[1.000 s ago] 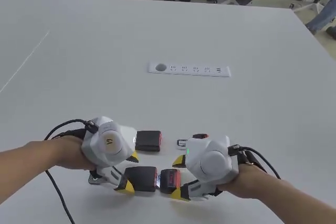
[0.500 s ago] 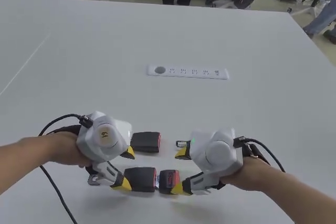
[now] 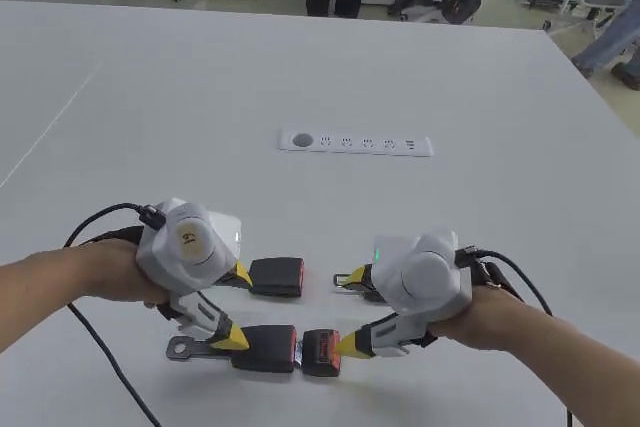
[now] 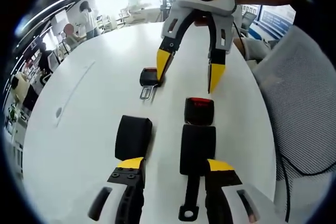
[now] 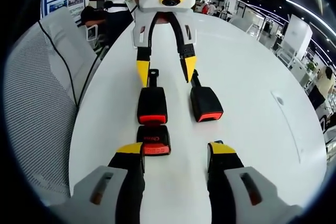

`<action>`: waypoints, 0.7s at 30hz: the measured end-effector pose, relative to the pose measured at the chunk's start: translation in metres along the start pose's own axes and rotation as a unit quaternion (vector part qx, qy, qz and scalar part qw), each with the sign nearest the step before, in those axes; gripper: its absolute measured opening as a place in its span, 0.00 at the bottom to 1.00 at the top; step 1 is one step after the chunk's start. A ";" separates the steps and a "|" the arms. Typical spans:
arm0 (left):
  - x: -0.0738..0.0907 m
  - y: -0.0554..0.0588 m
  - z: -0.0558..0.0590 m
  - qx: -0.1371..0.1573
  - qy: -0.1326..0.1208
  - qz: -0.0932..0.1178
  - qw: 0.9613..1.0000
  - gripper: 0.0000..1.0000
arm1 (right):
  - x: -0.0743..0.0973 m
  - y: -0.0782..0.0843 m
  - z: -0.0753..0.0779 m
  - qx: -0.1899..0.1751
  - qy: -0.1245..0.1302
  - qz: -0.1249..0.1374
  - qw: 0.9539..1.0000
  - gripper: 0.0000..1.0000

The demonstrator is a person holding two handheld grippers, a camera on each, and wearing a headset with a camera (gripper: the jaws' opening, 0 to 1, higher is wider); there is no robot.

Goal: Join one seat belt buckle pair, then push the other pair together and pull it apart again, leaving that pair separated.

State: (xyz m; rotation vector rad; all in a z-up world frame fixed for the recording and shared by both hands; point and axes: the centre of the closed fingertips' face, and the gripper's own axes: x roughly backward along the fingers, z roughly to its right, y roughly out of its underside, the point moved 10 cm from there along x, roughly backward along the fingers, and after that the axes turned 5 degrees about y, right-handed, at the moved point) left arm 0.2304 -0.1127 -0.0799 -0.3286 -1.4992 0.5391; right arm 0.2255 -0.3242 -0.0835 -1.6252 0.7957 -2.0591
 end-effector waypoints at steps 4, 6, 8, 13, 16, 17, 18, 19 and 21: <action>0.003 0.004 -0.011 0.010 -0.006 0.009 1.000 0.47 | 0.003 0.007 0.008 -0.002 0.007 -0.003 1.000 0.46; 0.003 0.003 -0.014 0.014 -0.010 0.011 1.000 0.47 | 0.005 0.010 0.012 -0.004 0.011 -0.005 1.000 0.46; 0.004 0.004 -0.020 0.015 -0.012 0.012 1.000 0.47 | 0.007 0.013 0.017 -0.007 0.014 -0.007 1.000 0.46; 0.005 0.001 -0.025 0.019 -0.017 0.015 1.000 0.47 | 0.010 0.019 0.025 -0.011 0.022 -0.011 1.000 0.45; 0.005 0.002 -0.031 0.021 -0.019 0.015 0.999 0.47 | 0.012 0.022 0.031 -0.015 0.027 -0.013 0.999 0.45; 0.005 0.003 -0.033 0.021 -0.020 0.015 0.999 0.47 | 0.012 0.023 0.032 -0.016 0.028 -0.013 0.999 0.45; 0.005 0.003 -0.035 0.023 -0.021 0.015 0.999 0.47 | 0.012 0.025 0.034 -0.017 0.029 -0.015 0.999 0.45; 0.006 0.002 -0.037 0.024 -0.022 0.015 0.999 0.47 | 0.012 0.026 0.035 -0.017 0.030 -0.017 0.999 0.45; 0.005 0.002 -0.039 0.027 -0.024 0.016 0.999 0.47 | 0.013 0.029 0.038 -0.018 0.031 -0.021 0.999 0.44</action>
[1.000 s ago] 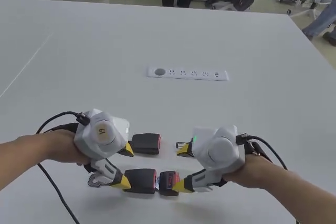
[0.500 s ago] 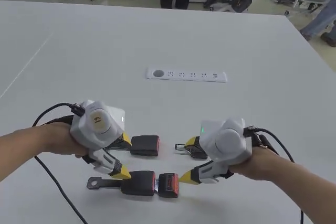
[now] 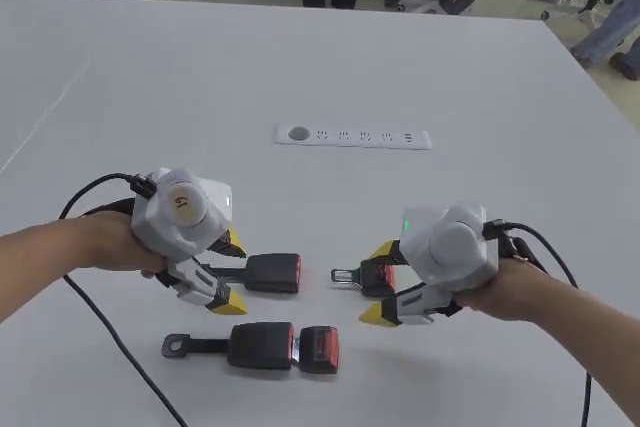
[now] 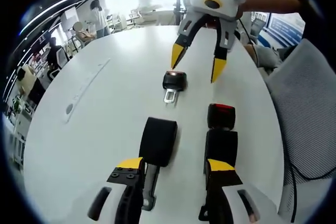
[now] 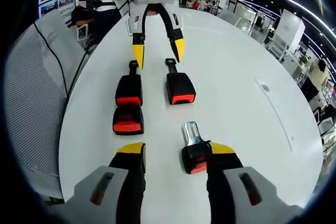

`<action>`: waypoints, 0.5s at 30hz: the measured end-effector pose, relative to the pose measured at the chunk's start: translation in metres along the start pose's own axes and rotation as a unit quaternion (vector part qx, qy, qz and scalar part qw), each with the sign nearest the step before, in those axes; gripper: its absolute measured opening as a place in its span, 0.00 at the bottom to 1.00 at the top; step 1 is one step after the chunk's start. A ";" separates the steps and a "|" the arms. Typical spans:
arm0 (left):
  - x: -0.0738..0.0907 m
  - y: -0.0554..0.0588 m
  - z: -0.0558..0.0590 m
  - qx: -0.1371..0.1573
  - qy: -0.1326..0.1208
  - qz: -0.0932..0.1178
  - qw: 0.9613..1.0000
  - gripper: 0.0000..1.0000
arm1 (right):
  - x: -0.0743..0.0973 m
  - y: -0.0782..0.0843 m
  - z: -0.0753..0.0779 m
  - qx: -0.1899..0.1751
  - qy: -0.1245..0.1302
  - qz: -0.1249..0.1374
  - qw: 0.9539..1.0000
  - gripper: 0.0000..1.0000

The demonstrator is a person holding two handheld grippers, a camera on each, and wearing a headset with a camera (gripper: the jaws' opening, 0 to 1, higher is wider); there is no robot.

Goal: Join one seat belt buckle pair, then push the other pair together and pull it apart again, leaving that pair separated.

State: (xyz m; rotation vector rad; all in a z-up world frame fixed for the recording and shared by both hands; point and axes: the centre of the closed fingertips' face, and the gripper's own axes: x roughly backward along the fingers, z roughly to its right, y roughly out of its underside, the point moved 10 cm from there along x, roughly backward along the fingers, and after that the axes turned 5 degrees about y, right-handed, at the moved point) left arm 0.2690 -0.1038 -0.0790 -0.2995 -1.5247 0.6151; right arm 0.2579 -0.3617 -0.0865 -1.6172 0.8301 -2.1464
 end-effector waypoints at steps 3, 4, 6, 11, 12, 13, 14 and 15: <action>-0.002 0.001 -0.003 0.001 0.000 -0.002 1.000 0.47 | -0.001 0.005 0.005 -0.001 0.001 -0.005 1.000 0.44; -0.003 0.001 -0.004 0.001 0.000 -0.003 1.000 0.47 | -0.001 0.006 0.006 -0.001 0.001 -0.006 1.000 0.44; -0.005 0.001 -0.006 0.001 -0.001 -0.004 1.000 0.47 | -0.001 0.009 0.010 -0.001 0.004 -0.007 1.000 0.44; -0.010 0.001 -0.013 0.001 -0.003 -0.008 1.000 0.46 | -0.006 0.016 0.020 0.001 0.010 -0.011 1.000 0.43; -0.010 0.000 -0.013 0.000 -0.004 -0.008 1.000 0.46 | -0.006 0.016 0.022 0.001 0.011 -0.011 1.000 0.42; -0.011 -0.001 -0.015 -0.002 -0.005 -0.008 1.000 0.46 | -0.007 0.017 0.024 0.001 0.012 -0.012 1.000 0.42; -0.011 -0.001 -0.017 -0.002 -0.005 -0.009 1.000 0.46 | -0.007 0.017 0.025 0.001 0.012 -0.013 1.000 0.42; -0.012 -0.001 -0.019 -0.002 -0.004 -0.009 1.000 0.46 | -0.009 0.018 0.028 0.002 0.010 -0.015 1.000 0.42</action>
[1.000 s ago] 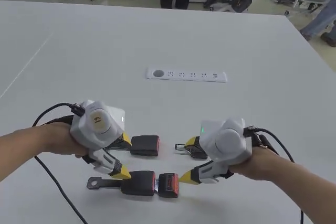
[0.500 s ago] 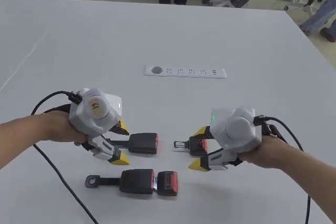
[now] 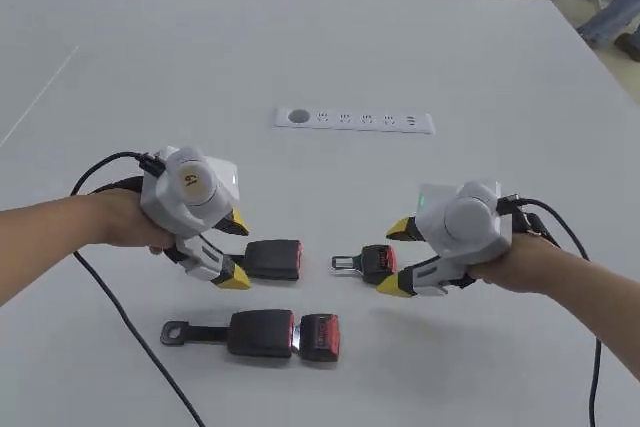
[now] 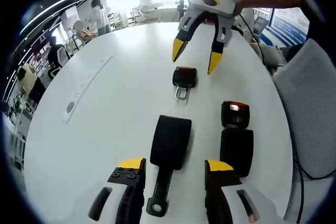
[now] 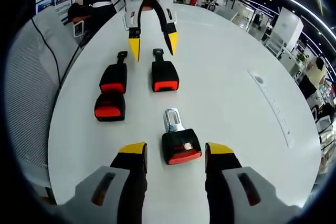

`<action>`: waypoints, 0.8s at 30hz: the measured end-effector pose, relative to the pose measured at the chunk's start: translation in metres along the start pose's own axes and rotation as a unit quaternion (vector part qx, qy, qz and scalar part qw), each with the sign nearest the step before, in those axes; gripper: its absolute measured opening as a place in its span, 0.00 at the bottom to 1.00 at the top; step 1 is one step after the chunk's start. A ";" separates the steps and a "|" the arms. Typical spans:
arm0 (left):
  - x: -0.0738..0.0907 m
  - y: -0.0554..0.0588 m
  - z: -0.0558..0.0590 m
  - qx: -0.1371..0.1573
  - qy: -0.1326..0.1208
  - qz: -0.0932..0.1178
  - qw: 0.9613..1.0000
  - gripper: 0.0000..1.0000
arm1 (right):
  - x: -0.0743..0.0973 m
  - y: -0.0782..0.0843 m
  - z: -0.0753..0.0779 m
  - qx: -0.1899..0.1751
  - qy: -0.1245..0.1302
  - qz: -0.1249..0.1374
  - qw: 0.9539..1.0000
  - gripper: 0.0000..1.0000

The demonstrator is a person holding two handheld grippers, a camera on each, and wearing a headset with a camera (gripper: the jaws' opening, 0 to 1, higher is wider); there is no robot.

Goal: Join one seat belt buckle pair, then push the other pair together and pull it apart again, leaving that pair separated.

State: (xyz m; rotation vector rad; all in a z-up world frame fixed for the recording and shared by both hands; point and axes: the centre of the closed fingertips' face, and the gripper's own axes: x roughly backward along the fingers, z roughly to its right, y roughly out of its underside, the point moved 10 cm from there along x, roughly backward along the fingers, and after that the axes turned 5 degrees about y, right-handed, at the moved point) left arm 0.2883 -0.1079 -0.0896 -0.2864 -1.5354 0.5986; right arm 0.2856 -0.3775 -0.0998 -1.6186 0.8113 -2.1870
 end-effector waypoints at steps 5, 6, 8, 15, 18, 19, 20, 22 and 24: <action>-0.004 -0.004 -0.004 -0.003 0.007 -0.006 1.000 0.45 | -0.003 0.002 0.007 0.013 -0.009 -0.011 1.000 0.40; -0.005 -0.005 -0.005 -0.005 0.008 -0.008 1.000 0.44 | -0.004 0.002 0.008 0.015 -0.012 -0.013 1.000 0.40; -0.008 -0.005 -0.008 -0.006 0.012 -0.011 1.000 0.44 | -0.005 0.003 0.010 0.019 -0.017 -0.016 1.000 0.39; -0.017 -0.008 -0.016 -0.014 0.026 -0.030 0.999 0.42 | -0.014 0.008 0.015 0.035 -0.045 -0.033 0.998 0.37; -0.019 -0.010 -0.019 -0.018 0.033 -0.037 0.999 0.41 | -0.013 0.006 0.016 0.043 -0.052 -0.040 0.997 0.35; -0.021 -0.009 -0.021 -0.021 0.034 -0.040 0.998 0.40 | -0.014 0.005 0.016 0.042 -0.054 -0.042 0.997 0.35; -0.022 -0.009 -0.022 -0.021 0.035 -0.041 0.998 0.39 | -0.015 0.006 0.017 0.040 -0.057 -0.043 0.997 0.35; -0.021 -0.012 -0.023 -0.023 0.043 -0.046 0.998 0.38 | -0.019 0.007 0.016 0.042 -0.066 -0.050 0.996 0.34; -0.022 -0.012 -0.023 -0.026 0.048 -0.050 0.997 0.38 | -0.019 0.007 0.016 0.042 -0.065 -0.050 0.996 0.33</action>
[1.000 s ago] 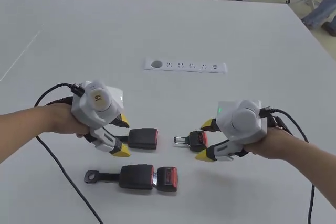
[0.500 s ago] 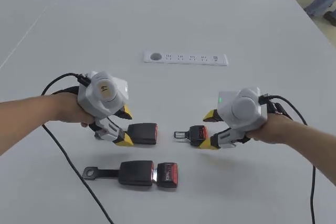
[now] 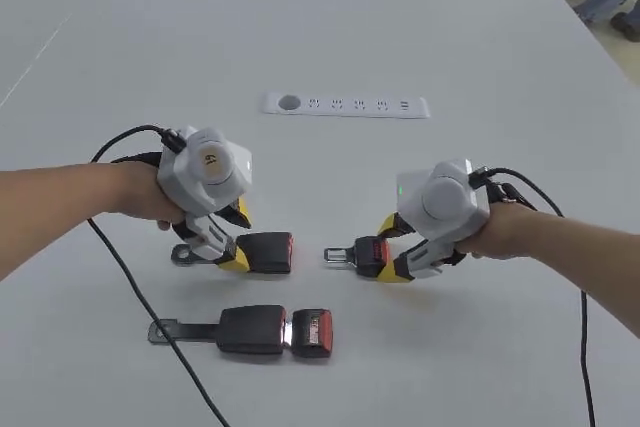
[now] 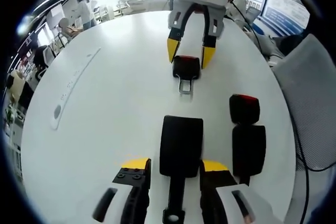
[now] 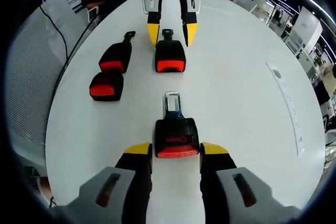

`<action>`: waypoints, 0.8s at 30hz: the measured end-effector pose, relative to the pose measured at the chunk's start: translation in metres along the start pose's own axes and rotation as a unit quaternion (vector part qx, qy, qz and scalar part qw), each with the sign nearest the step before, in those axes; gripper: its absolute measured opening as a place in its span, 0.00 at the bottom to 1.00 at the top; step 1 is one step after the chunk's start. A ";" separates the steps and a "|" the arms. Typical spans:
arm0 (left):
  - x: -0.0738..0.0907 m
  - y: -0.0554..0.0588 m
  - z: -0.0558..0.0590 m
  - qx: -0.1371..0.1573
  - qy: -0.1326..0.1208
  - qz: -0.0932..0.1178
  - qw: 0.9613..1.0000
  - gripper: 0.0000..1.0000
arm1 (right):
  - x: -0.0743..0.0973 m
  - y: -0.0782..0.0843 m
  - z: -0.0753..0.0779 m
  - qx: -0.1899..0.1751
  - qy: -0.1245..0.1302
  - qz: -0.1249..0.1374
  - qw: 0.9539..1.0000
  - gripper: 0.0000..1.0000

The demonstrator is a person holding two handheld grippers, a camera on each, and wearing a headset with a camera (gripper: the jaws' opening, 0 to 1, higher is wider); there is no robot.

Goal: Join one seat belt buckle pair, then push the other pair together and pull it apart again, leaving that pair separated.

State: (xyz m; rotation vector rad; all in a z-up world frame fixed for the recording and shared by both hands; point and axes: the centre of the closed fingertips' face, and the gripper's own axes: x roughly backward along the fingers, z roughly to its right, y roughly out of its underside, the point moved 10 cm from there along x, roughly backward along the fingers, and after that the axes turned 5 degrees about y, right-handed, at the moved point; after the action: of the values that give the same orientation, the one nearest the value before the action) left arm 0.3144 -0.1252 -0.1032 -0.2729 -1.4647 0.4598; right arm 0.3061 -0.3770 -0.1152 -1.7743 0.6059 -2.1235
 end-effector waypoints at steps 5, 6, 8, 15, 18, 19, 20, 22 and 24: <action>-0.001 -0.002 0.000 -0.011 0.010 -0.010 1.000 0.34 | 0.001 0.000 0.000 -0.002 -0.002 0.000 1.000 0.32; 0.000 -0.002 0.001 -0.013 0.012 -0.012 1.000 0.34 | 0.000 0.000 0.000 0.000 -0.002 0.000 1.000 0.32; -0.001 -0.002 0.001 -0.016 0.015 -0.014 1.000 0.32 | 0.000 0.001 0.001 0.001 -0.003 0.000 1.000 0.32; -0.007 0.004 -0.004 -0.036 0.021 -0.016 0.999 0.31 | 0.000 0.001 0.000 0.011 -0.003 0.003 1.000 0.31; -0.005 0.000 0.002 -0.046 0.024 -0.020 0.998 0.31 | 0.000 0.001 -0.001 0.020 -0.002 0.003 1.000 0.31; -0.006 0.001 -0.001 -0.046 0.025 -0.020 0.998 0.31 | 0.000 0.001 -0.002 0.020 -0.002 0.003 1.000 0.31; -0.006 0.002 -0.002 -0.049 0.025 -0.021 0.998 0.31 | 0.000 0.001 -0.001 0.021 -0.003 0.004 1.000 0.31; -0.005 -0.001 0.001 -0.046 0.025 -0.021 0.998 0.31 | 0.000 0.001 -0.001 0.020 -0.002 0.005 1.000 0.31; -0.005 0.000 0.001 -0.044 0.024 -0.019 0.999 0.30 | -0.001 0.001 -0.001 0.018 -0.002 0.005 1.000 0.31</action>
State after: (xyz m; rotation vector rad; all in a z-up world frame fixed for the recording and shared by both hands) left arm 0.3134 -0.1273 -0.1076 -0.3239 -1.4427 0.3567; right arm 0.3054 -0.3777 -0.1168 -1.7519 0.5698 -2.1102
